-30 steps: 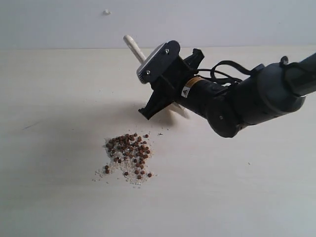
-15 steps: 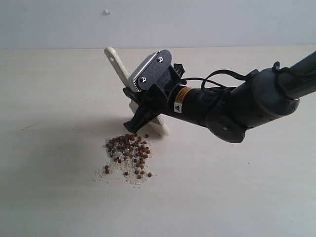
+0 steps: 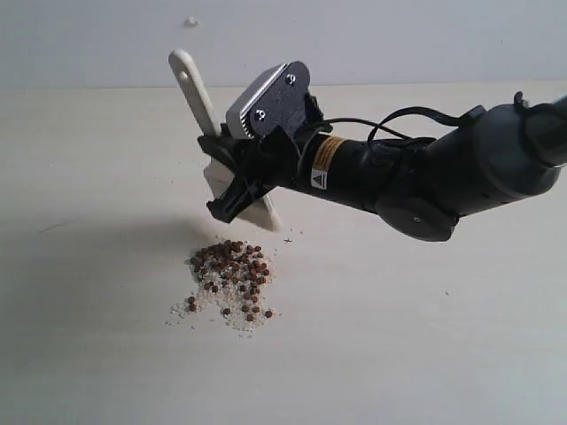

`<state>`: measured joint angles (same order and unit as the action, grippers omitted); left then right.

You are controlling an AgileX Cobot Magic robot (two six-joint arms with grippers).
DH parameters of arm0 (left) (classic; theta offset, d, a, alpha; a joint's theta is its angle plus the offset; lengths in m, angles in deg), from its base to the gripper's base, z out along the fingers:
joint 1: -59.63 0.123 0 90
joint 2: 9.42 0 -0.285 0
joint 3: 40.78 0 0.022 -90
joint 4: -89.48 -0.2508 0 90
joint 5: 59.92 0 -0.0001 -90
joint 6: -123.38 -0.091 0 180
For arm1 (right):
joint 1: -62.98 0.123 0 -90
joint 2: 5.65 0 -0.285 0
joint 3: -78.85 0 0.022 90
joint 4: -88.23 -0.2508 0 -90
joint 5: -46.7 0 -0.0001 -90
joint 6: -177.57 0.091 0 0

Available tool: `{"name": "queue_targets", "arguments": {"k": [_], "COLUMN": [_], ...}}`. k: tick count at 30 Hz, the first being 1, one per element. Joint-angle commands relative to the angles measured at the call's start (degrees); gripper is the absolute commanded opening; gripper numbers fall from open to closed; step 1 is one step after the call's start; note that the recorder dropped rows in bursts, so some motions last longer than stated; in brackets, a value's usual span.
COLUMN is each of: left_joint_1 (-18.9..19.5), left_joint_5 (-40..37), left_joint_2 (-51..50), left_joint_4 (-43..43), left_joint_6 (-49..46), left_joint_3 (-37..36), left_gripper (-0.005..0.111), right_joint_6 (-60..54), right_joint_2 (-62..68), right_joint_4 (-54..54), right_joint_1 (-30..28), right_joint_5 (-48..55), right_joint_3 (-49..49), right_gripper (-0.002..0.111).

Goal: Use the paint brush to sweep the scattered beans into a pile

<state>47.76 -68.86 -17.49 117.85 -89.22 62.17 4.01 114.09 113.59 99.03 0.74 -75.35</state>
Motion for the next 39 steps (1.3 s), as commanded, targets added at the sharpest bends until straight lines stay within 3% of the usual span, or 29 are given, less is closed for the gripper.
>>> {"name": "queue_targets", "arguments": {"k": [1, 7, 12, 20, 30, 39], "left_joint_1": [-0.23, -0.23, -0.23, -0.23, -0.23, -0.23], "left_joint_5": [0.26, 0.26, 0.26, 0.26, 0.26, 0.26], "left_joint_2": [0.29, 0.29, 0.29, 0.29, 0.29, 0.29], "left_joint_4": [0.11, 0.11, 0.11, 0.11, 0.11, 0.11], "left_joint_6": [0.0, 0.0, 0.0, 0.0, 0.0, 0.0], "left_joint_3": [-0.17, -0.17, -0.17, -0.17, -0.17, -0.17], "left_gripper": [0.0, 0.0, 0.0, 0.0, 0.0, 0.0], "right_joint_6": [-11.54, -28.77, -31.69, -15.84, 10.89, 11.84], "right_joint_2": [-3.3, -2.68, -1.72, -1.72, -1.97, -7.0], "right_joint_4": [-9.35, -29.96, -39.44, -38.42, -21.65, -23.04], "right_joint_1": [-0.08, -0.08, -0.08, -0.08, -0.08, -0.08], "right_joint_5": [2.83, 11.77, 17.58, 22.17, 21.62, 19.3], "right_joint_3": [0.06, 0.06, 0.06, 0.06, 0.06, 0.06], "right_gripper": [0.0, 0.0, 0.0, 0.0, 0.0, 0.0]}}
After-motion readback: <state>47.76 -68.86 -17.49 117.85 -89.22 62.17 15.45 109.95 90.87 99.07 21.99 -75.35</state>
